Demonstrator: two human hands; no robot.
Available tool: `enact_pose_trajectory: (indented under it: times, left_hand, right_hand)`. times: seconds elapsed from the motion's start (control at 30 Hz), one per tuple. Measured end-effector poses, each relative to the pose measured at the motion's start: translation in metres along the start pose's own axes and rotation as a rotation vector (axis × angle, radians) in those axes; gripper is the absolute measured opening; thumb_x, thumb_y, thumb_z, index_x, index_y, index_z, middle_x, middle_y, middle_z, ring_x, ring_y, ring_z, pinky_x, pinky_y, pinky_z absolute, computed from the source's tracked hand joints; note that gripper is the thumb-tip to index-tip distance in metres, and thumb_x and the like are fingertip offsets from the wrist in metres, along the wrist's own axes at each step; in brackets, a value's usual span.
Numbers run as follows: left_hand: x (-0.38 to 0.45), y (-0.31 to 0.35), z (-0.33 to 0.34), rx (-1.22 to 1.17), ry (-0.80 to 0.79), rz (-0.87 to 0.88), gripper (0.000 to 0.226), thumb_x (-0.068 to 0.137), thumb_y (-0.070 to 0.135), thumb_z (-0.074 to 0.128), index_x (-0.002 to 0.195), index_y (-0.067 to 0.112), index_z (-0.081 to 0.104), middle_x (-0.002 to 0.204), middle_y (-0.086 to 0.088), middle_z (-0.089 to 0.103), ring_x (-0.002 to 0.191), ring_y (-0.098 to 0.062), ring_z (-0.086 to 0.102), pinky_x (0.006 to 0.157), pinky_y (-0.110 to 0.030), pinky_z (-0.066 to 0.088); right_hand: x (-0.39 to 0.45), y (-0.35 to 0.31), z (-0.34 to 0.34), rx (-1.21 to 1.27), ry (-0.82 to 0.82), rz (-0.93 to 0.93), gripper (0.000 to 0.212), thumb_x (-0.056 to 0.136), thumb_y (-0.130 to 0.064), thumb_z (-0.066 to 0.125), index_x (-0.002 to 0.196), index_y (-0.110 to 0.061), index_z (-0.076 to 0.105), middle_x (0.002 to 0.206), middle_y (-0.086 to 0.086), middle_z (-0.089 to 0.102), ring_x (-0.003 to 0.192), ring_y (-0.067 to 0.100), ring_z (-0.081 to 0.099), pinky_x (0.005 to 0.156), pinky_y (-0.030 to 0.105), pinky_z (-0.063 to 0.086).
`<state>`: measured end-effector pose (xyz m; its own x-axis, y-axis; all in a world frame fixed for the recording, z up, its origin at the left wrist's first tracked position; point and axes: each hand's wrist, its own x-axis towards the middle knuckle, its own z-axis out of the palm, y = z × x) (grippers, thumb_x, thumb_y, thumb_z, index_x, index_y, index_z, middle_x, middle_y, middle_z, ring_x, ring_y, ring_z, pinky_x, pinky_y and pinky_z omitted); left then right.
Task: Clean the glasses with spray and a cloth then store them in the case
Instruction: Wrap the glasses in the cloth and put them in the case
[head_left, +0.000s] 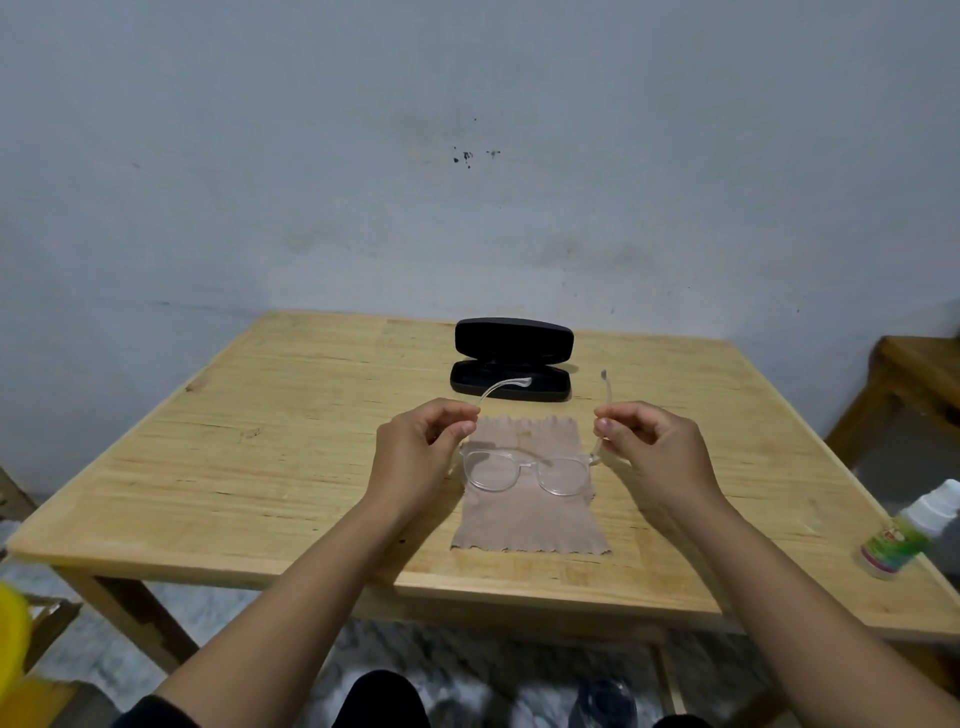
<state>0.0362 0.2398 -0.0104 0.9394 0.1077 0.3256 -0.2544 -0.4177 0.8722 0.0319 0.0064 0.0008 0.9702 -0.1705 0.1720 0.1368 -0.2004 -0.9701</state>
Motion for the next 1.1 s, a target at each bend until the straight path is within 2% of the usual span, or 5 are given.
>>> enact_pose_trajectory:
  times: [0.2, 0.37, 0.6, 0.83, 1.1]
  left_hand:
    - [-0.011, 0.002, -0.012, -0.003, 0.025, -0.003, 0.034, 0.082, 0.018, 0.068, 0.116, 0.023, 0.063, 0.104, 0.014, 0.065, 0.095, 0.008, 0.059, 0.081, 0.001, 0.043]
    - [-0.035, -0.001, -0.029, 0.045, 0.056, -0.013, 0.030, 0.079, 0.018, 0.070, 0.107, 0.028, 0.064, 0.095, 0.014, 0.068, 0.091, 0.011, 0.061, 0.078, 0.001, 0.042]
    - [-0.058, -0.002, -0.035, 0.266, -0.424, 0.094, 0.036, 0.059, 0.034, 0.082, 0.094, 0.031, 0.073, 0.092, 0.019, 0.070, 0.093, 0.007, 0.061, 0.081, -0.008, 0.048]
    - [-0.059, -0.007, -0.026, 0.437, -0.294, 0.285, 0.009, 0.075, 0.021, 0.075, 0.084, 0.022, 0.075, 0.079, 0.008, 0.072, 0.073, -0.001, 0.062, 0.066, -0.001, 0.039]
    - [-0.057, 0.003, -0.025, 0.466, -0.208, 0.267, 0.006, 0.081, 0.025, 0.067, 0.087, 0.025, 0.070, 0.081, 0.012, 0.067, 0.074, -0.002, 0.057, 0.066, -0.005, 0.038]
  right_hand:
    - [-0.009, -0.003, -0.009, -0.071, 0.022, 0.016, 0.037, 0.079, -0.012, 0.071, 0.115, -0.019, 0.063, 0.100, -0.001, 0.067, 0.093, 0.010, 0.063, 0.069, 0.014, 0.050]
    - [-0.038, -0.003, -0.022, -0.150, -0.076, 0.100, 0.017, 0.079, -0.016, 0.071, 0.095, -0.021, 0.068, 0.093, 0.001, 0.067, 0.089, 0.015, 0.064, 0.058, 0.013, 0.049]
    - [-0.057, 0.000, -0.023, -0.665, -0.450, -0.088, 0.036, 0.069, -0.027, 0.080, 0.103, -0.028, 0.069, 0.098, -0.016, 0.059, 0.090, 0.000, 0.055, 0.074, 0.005, 0.039]
    - [-0.060, 0.001, -0.018, -0.712, -0.349, -0.189, 0.006, 0.082, -0.022, 0.068, 0.085, -0.025, 0.072, 0.090, -0.013, 0.059, 0.086, 0.002, 0.054, 0.071, 0.003, 0.035]
    - [-0.056, -0.007, -0.012, -0.818, -0.466, -0.147, 0.027, 0.077, -0.029, 0.073, 0.103, -0.027, 0.066, 0.098, -0.007, 0.057, 0.082, 0.005, 0.054, 0.068, 0.012, 0.039]
